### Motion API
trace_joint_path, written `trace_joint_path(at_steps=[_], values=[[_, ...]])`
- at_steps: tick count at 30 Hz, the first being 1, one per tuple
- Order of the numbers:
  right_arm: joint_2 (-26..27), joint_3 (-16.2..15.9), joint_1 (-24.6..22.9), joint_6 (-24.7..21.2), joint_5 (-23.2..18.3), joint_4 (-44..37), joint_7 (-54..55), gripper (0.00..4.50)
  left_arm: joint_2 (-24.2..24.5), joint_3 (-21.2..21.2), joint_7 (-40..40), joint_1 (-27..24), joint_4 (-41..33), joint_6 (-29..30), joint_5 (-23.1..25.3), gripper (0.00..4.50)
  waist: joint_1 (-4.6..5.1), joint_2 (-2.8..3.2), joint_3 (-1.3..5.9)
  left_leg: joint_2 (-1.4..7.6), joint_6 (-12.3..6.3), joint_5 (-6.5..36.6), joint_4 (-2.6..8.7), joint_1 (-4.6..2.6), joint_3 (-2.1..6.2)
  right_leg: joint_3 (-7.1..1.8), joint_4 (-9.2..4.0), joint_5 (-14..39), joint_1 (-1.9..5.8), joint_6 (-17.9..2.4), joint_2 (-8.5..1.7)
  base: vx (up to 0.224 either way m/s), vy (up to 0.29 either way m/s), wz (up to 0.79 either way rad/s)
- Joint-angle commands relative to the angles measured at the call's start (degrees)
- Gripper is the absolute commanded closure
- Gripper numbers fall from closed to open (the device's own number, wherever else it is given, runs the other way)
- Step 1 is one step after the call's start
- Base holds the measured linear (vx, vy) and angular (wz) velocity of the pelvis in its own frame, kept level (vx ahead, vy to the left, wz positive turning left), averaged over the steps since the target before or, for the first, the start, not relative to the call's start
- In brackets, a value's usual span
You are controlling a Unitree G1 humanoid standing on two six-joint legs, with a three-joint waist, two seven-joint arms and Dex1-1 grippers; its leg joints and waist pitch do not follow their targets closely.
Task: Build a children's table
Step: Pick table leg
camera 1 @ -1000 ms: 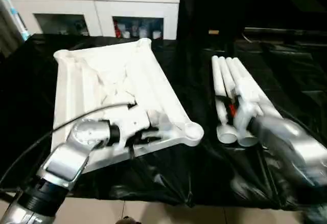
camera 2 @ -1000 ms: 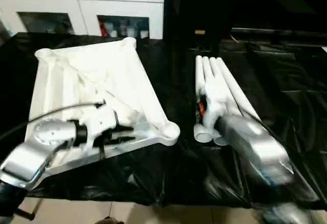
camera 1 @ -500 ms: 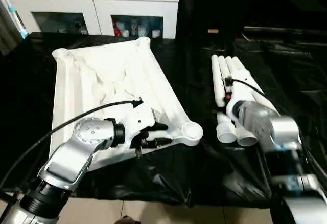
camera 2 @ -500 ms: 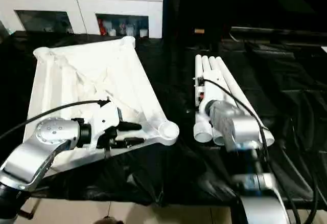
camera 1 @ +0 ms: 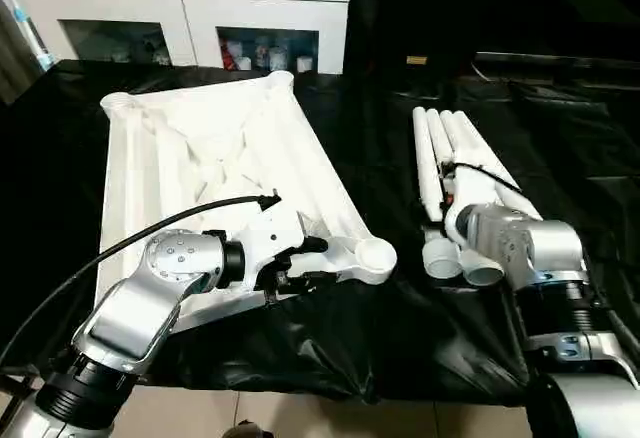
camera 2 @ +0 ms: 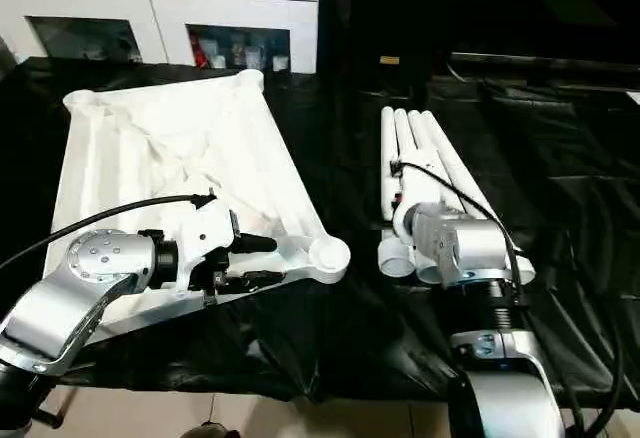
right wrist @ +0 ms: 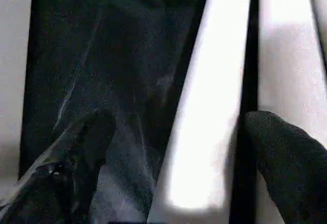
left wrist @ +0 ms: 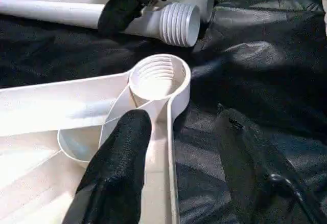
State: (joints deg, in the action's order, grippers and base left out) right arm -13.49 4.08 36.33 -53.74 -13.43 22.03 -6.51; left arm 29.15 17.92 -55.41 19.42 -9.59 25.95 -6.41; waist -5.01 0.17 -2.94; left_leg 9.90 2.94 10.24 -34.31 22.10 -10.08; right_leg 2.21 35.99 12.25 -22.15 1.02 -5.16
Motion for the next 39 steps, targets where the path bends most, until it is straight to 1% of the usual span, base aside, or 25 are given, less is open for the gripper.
trace_joint_path(at_steps=[1,3,4,5,6,8,9,11,12,13,14,16,17,19,21,23,26,29,30,32,33,34,37,38,39], values=[[0.1,0.9,0.8,-2.0,-0.3,1.0,0.2,0.0,0.5,0.5,0.2,-0.1,-1.2,0.3,0.0,1.82,0.08,-0.41,3.67,2.29,3.11,7.8,4.42,-1.36,0.37,-1.94,-3.61,5.0,1.8,-10.9,-2.46,0.0,0.0,0.0],[0.6,1.5,1.4,-3.5,-0.8,2.0,0.1,0.0,-1.3,-1.1,2.2,0.4,-1.0,-0.1,-0.6,1.67,0.06,-0.65,3.71,2.32,3.25,7.6,4.41,-1.33,0.35,-1.95,-3.52,4.5,1.9,-10.9,-2.45,0.0,0.0,0.0],[0.7,1.6,1.5,-3.8,-0.9,2.3,0.1,0.28,-1.4,-1.2,2.4,0.6,-1.0,-0.1,-0.6,1.49,0.01,-0.67,3.68,2.31,3.24,7.7,4.44,-1.29,0.36,-1.95,-3.57,4.6,1.89,-10.9,-2.52,0.0,0.0,0.0],[0.7,1.6,1.5,-3.8,-0.9,2.3,0.1,0.34,-1.4,-1.2,2.4,0.6,-1.0,-0.1,-0.6,1.43,0.03,-0.64,3.68,2.32,3.31,7.8,4.46,-1.29,0.41,-1.92,-3.55,4.8,1.88,-10.8,-2.49,0.0,0.0,0.0],[0.8,1.7,1.7,-4.0,-0.9,2.8,0.0,0.34,-1.1,-0.9,2.3,0.7,-1.1,-0.5,-0.1,1.43,0.03,-0.93,3.66,2.33,3.3,7.9,4.49,-1.28,0.36,-1.92,-3.63,5.0,1.88,-10.7,-2.5,0.0,0.0,0.0],[0.8,1.4,2.2,-4.4,-0.9,3.8,-0.6,0.47,-0.7,-0.7,2.8,0.6,-1.1,-1.7,0.9,1.29,0.02,-0.81,3.64,2.33,3.51,8.2,4.51,-1.33,0.43,-1.9,-3.67,5.7,1.82,-10.5,-2.53,0.0,0.0,0.0],[0.6,0.9,2.3,-4.7,-0.9,4.2,-1.2,0.61,-0.7,-0.6,2.9,0.6,-1.0,-1.9,1.1,1.16,0.01,-1.15,3.61,2.36,3.55,8.1,4.53,-1.27,0.38,-1.92,-3.69,5.5,1.87,-10.2,-2.51,0.0,0.0,0.0],[0.7,0.7,2.4,-4.6,-0.8,4.7,-1.5,0.78,-0.7,-0.7,3.2,0.6,-0.8,-2.2,1.3,0.98,-0.06,-0.97,3.64,2.33,3.57,7.6,4.49,-1.25,0.39,-1.93,-3.55,5.0,1.88,-10.1,-2.56,0.0,0.0,0.0],[0.8,1.0,2.7,-4.6,-1.0,5.7,-1.6,0.93,-0.8,-0.9,3.4,0.8,-0.6,-2.2,1.3,0.83,-0.07,-1.18,3.65,2.37,3.58,7.6,4.51,-1.29,0.4,-1.9,-3.54,4.9,1.88,-10.2,-2.57,0.0,0.0,0.0],[0.9,1.3,2.8,-4.7,-1.0,6.1,-1.5,0.93,-0.9,-0.9,3.6,0.8,-0.6,-2.3,1.4,0.83,-0.06,-1.06,3.63,2.38,3.76,7.9,4.53,-1.37,0.4,-1.89,-3.57,5.2,1.77,-10.3,-2.57,0.0,0.0,0.0],[1.1,1.8,3.1,-4.6,-1.1,6.9,-1.3,1.16,-0.9,-1.0,3.7,0.9,-0.6,-2.2,1.3,0.59,-0.05,-1.14,3.59,2.37,3.97,8.3,4.55,-1.36,0.37,-1.91,-3.62,5.6,1.77,-10.4,-2.59,0.0,0.0,0.0],[1.3,2.9,3.6,-4.6,-1.6,8.2,-1.1,1.27,-0.9,-1.0,3.6,0.8,-0.8,-2.1,1.1,0.55,-0.06,-1.2,3.61,2.38,4.16,8.3,4.56,-1.37,0.4,-1.92,-3.54,5.4,1.8,-10.3,-2.6,0.0,0.0,0.0],[1.5,4.6,4.1,-4.3,-2.2,10.1,-0.7,1.27,-0.7,-1.1,3.3,0.7,-0.9,-1.9,0.8,0.55,-0.09,-1.08,3.64,2.38,4.23,8.3,4.57,-1.42,0.41,-1.92,-3.53,5.3,1.78,-10.3,-2.62,0.0,0.0,0.0],[1.5,5.2,4.3,-4.3,-2.5,10.8,-0.7,1.57,-0.6,-1.1,3.3,0.7,-0.9,-1.9,0.8,0.54,-0.03,-1.18,3.63,2.35,4.4,8.8,4.55,-1.39,0.38,-1.91,-3.52,4.9,1.79,-10.6,-2.56,0.0,0.0,0.0],[1.5,5.8,4.4,-4.2,-2.6,11.7,-0.9,1.63,-0.5,-0.9,3.3,0.6,-0.7,-2.3,0.9,0.54,-0.06,-1.27,3.67,2.36,4.33,8.5,4.54,-1.39,0.38,-1.87,-3.49,4.5,1.85,-10.6,-2.59,0.0,0.0,0.0],[1.3,6.0,4.3,-4.1,-2.6,12.3,-1.2,1.93,-0.6,-0.9,3.6,0.8,-0.2,-2.4,0.9,0.54,-0.05,-1.27,3.71,2.36,4.25,8.2,4.52,-1.38,0.39,-1.84,-3.43,4.0,1.88,-10.6,-2.54,0.0,0.0,0.0],[1.2,6.2,4.4,-4.0,-2.6,12.9,-1.7,2.15,-1.4,-1.5,4.6,1.4,1.1,-2.1,0.8,0.54,-0.02,-1.2,3.67,2.35,4.53,9.0,4.57,-1.45,0.38,-1.84,-3.53,4.8,1.8,-10.6,-2.51,0.0,0.0,0.0],[1.1,7.8,4.5,-2.7,-3.4,13.0,-2.3,2.39,-3.4,-2.6,7.4,3.2,3.8,-1.8,1.2,0.54,-0.08,-0.96,3.73,2.36,4.97,10.1,4.57,-1.58,0.43,-1.89,-3.62,5.4,1.82,-10.7,-2.61,0.0,0.0,0.0],[1.0,8.4,4.5,-2.4,-3.9,12.9,-2.6,2.44,-4.3,-3.1,8.4,4.0,4.6,-1.6,1.2,0.54,-0.1,-1.09,3.71,2.37,4.97,10.1,4.59,-1.53,0.42,-1.9,-3.67,5.1,1.83,-10.7,-2.6,0.0,0.0,0.0],[1.0,8.8,4.5,-2.3,-4.2,12.7,-2.8,2.52,-4.9,-3.5,9.2,4.6,5.1,-1.3,1.1,0.54,-0.13,-1.03,3.81,2.35,4.94,10.1,4.52,-1.58,0.44,-1.88,-3.64,4.3,1.91,-10.9,-2.58,0.0,0.0,0.0],[1.0,9.6,4.5,-2.2,-4.8,12.3,-3.0,2.54,-5.8,-4.0,10.0,5.4,5.7,-0.9,0.8,0.54,-0.21,-0.75,3.82,2.37,4.82,9.4,4.53,-1.42,0.58,-1.82,-3.51,3.6,2.03,-11.1,-2.66,0.0,0.0,0.0],[0.9,10.2,4.5,-2.2,-5.3,11.9,-3.3,2.54,-6.6,-4.5,10.7,6.2,6.2,-0.3,0.5,0.54,-0.18,-0.69,3.91,2.33,4.77,9.0,4.41,-1.49,0.47,-1.83,-3.42,2.5,2.0,-11.3,-2.55,0.0,0.0,0.0],[0.1,9.9,3.5,-1.3,-6.2,9.2,-6.4,2.59,-10.0,-6.0,12.7,8.9,8.6,0.8,-1.5,0.54,-0.29,-0.91,3.99,2.27,4.04,7.8,4.28,-1.26,0.49,-1.77,-3.36,0.7,2.32,-12.0,-2.6,0.0,0.0,0.0],[-0.1,9.9,3.1,-0.7,-6.5,8.3,-7.3,2.59,-11.0,-6.5,13.3,9.6,9.3,1.1,-2.1,0.54,-0.33,-0.49,4.04,2.2,4.02,7.6,4.17,-1.27,0.45,-1.79,-3.24,0.1,2.35,-12.2,-2.56,0.0,0.0,0.0],[-0.1,10.2,2.3,0.7,-7.5,6.3,-9.4,2.6,-13.1,-7.7,15.5,10.6,10.7,1.3,-2.7,0.54,-0.45,-0.59,4.01,2.18,3.83,7.5,4.1,-1.37,0.37,-1.8,-3.39,-0.5,2.26,-12.2,-2.5,0.0,0.0,0.0]])
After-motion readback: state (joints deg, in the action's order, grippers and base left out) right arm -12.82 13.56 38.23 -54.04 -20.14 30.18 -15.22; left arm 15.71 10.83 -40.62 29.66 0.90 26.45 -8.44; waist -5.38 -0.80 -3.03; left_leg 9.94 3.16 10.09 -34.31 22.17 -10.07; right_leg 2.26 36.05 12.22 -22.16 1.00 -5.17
